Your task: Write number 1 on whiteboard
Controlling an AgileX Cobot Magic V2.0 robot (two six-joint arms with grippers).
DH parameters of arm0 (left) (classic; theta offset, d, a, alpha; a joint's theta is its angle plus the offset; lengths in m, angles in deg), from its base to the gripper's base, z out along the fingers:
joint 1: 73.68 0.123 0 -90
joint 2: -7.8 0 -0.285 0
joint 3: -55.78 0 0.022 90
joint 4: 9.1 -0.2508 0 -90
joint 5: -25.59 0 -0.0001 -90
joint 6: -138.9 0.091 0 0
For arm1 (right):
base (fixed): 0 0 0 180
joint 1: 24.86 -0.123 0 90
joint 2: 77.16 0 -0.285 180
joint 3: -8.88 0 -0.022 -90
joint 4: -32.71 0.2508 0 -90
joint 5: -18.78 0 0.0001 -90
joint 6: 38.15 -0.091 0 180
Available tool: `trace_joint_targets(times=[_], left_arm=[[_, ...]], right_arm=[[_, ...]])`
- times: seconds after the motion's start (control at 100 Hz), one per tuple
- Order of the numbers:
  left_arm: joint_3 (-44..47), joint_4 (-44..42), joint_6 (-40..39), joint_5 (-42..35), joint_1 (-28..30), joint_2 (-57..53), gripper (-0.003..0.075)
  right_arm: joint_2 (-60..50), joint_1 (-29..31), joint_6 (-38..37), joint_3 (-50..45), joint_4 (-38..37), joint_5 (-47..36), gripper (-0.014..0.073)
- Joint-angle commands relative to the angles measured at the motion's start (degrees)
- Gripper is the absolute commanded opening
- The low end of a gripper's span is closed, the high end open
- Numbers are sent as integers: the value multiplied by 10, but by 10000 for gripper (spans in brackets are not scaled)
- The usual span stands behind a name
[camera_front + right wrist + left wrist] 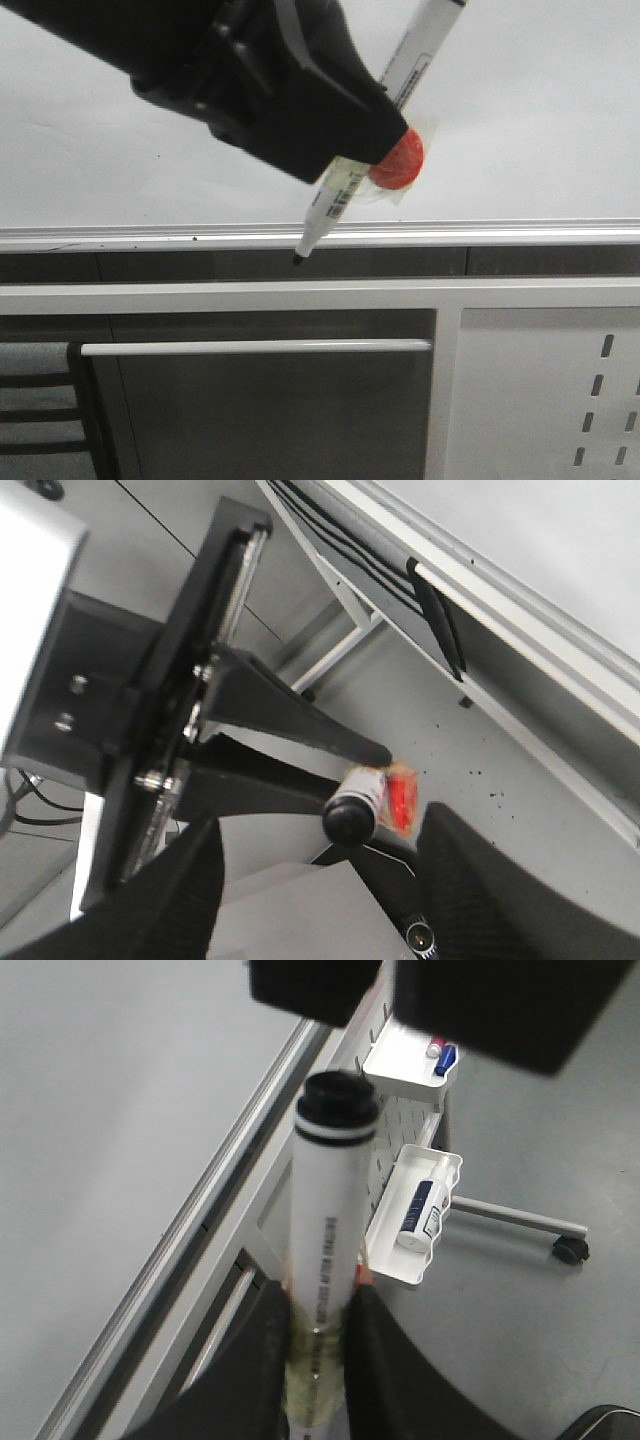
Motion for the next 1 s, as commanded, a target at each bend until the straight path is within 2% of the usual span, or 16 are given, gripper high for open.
trace_joint_targets(times=[0.0,0.17,0.22,0.29,0.35,0.5,0.72,0.77,0.84,0.959,0.989], left_arm=[[-25,-7,-3,-42,-5,-13,-20],[-30,-7,-3,-58,-5,-12,-20],[-30,-7,-3,-54,-5,-12,-20],[-30,-7,-3,-54,-5,-12,-20],[-30,-8,-3,-61,-5,-12,-20],[-30,-8,-3,-64,-5,-12,-20],[-30,-7,-3,-43,-5,-12,-11],[-31,-5,-3,-32,-5,-12,27],[-31,-3,-3,-11,-5,-12,142],[-50,15,-5,37,2,-14,450],[-56,19,-5,44,4,-16,504]], right_arm=[[-4,-2,3,20,23,-4,384],[7,-2,3,20,24,-7,383],[8,-2,4,20,24,-8,353],[8,-2,10,20,24,-8,248],[9,-2,22,20,30,-7,124],[12,-2,28,20,49,-6,-71],[12,-2,28,20,49,-2,-70],[12,-2,28,20,49,-2,-69],[12,-2,28,20,49,-2,-69],[12,-2,28,20,48,-9,-59],[12,-2,28,20,46,-11,-59]])
